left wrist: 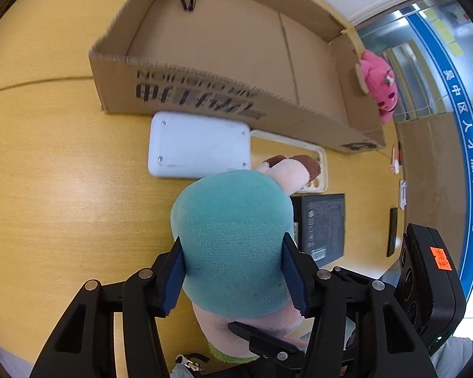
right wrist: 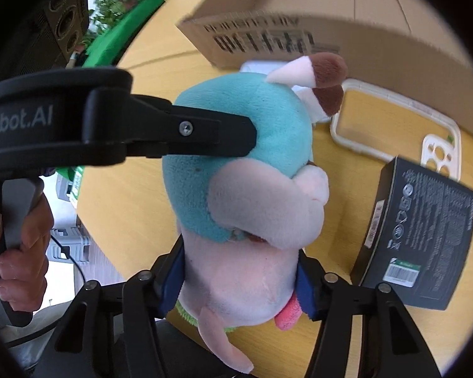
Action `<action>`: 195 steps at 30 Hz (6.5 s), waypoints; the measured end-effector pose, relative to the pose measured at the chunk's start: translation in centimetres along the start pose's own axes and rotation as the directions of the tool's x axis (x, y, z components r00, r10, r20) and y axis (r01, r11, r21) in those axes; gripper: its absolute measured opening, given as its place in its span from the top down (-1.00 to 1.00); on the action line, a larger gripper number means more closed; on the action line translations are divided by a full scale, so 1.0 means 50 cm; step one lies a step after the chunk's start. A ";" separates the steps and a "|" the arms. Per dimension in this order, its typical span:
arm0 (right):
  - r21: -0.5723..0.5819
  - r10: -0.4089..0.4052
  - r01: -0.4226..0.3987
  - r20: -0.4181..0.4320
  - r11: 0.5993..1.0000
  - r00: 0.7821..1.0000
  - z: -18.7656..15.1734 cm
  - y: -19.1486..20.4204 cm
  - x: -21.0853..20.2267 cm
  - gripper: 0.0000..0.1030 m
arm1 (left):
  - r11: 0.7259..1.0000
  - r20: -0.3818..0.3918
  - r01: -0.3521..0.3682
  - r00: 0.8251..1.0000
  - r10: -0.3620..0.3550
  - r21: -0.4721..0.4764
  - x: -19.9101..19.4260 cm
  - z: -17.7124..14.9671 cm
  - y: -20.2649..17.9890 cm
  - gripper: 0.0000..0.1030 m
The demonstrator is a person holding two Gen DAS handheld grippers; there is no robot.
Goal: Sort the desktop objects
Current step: 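Lift the plush pig with the left gripper and carry it over the box, then lower the plush pig into the box and open the left gripper, then withdraw both grippers from the box toward the black rectangular box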
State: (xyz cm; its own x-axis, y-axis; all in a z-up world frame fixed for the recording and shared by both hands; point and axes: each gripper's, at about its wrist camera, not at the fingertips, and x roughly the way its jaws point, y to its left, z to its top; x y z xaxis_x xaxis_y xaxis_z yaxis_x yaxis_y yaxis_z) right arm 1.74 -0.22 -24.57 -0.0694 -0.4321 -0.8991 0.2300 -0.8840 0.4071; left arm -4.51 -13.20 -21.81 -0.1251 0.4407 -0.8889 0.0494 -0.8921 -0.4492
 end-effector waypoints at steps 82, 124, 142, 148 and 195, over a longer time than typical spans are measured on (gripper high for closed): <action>0.138 0.050 -0.061 0.082 0.989 0.995 0.682 -0.359 -0.012 -0.28 | 0.985 0.090 -0.066 0.995 0.053 0.157 0.119 0.770 -0.097 -0.26; 0.076 -0.320 0.322 0.456 0.944 0.830 0.274 -0.043 -0.530 -0.56 | 0.963 0.631 -0.189 0.776 0.025 0.194 -0.437 0.150 -0.267 -0.95; 0.107 -0.343 0.333 0.478 0.937 0.809 0.195 -0.003 -0.544 -0.56 | 0.948 0.594 -0.211 0.804 0.029 0.240 -0.434 0.048 -0.297 -0.95; 0.119 -0.349 0.334 0.468 0.935 0.812 0.184 0.002 -0.536 -0.56 | 0.950 0.585 -0.205 0.811 0.030 0.235 -0.428 0.042 -0.284 -0.95; 0.179 -0.357 0.310 0.423 0.934 0.833 0.138 -0.076 -0.534 -0.60 | 0.956 0.521 -0.256 0.841 0.148 0.141 -0.346 0.052 -0.275 -0.88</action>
State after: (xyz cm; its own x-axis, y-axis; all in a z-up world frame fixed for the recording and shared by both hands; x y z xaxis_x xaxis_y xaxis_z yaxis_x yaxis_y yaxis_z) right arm -4.00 13.44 -1.00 -0.5505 -0.1195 -0.8262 0.0197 -0.9913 0.1302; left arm -5.60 -8.81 -0.04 -0.6141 0.1863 -0.7669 -0.0607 -0.9800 -0.1895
